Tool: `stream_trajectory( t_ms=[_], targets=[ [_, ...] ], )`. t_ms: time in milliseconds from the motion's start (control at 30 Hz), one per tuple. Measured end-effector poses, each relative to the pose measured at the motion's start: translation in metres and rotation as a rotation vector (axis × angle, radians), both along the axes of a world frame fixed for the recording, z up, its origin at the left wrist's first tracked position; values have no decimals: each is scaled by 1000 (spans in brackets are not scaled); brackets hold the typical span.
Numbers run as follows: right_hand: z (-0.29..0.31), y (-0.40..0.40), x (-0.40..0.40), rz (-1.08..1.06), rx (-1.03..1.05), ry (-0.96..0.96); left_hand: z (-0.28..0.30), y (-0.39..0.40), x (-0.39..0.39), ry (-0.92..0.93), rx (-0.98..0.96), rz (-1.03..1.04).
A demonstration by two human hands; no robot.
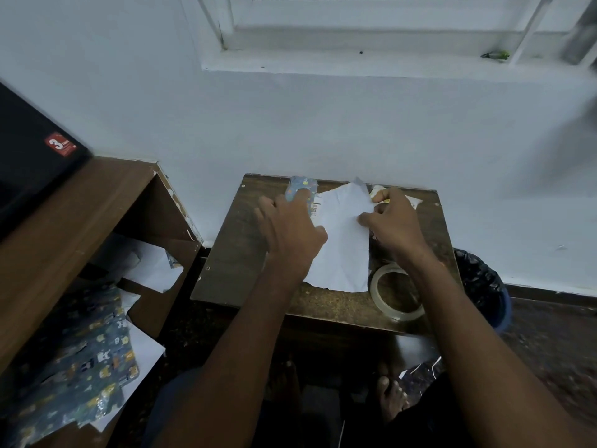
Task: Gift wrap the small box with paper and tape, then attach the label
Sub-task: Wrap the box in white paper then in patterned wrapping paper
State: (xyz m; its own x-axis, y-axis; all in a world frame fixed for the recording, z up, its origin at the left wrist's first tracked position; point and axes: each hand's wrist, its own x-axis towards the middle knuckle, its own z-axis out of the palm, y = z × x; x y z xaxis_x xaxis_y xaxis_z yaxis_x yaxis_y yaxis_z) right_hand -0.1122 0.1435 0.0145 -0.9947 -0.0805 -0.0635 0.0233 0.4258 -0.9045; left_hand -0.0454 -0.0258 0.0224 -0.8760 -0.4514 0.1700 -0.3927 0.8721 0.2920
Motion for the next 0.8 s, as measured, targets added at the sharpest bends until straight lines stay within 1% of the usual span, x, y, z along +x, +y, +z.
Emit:
stream_trajectory(
  t_ms=[67, 167, 233, 300, 400, 500, 567, 633, 733, 800],
  targets=[
    [5, -1, 1, -5, -102, -41, 1, 3, 1, 2, -10, 39],
    [12, -2, 1, -32, -294, -112, 1, 2, 0, 5, 50, 36],
    [15, -5, 3, -26, -375, -130, -1, 3, -2, 6, 19, 19],
    [15, -9, 5, -7, -471, -148, -4, 4, -4, 17, 4, -5],
    [15, -19, 11, 12, -584, -166, -4, 5, -3, 41, 34, -80],
    [15, -28, 13, 1, -684, -197, -2, 0, -2, 11, 71, -158],
    [15, -33, 13, -7, -760, -226, 3, -4, -3, 1, 156, -181],
    [14, -39, 13, 6, -808, -234, 8, -8, -5, -10, 291, -179],
    [13, -50, 15, 28, -830, -230, 15, -10, -6, -31, 501, -162],
    [11, -57, 16, 50, -841, -229, 17, -13, -8, -26, 571, -167]
  ],
)
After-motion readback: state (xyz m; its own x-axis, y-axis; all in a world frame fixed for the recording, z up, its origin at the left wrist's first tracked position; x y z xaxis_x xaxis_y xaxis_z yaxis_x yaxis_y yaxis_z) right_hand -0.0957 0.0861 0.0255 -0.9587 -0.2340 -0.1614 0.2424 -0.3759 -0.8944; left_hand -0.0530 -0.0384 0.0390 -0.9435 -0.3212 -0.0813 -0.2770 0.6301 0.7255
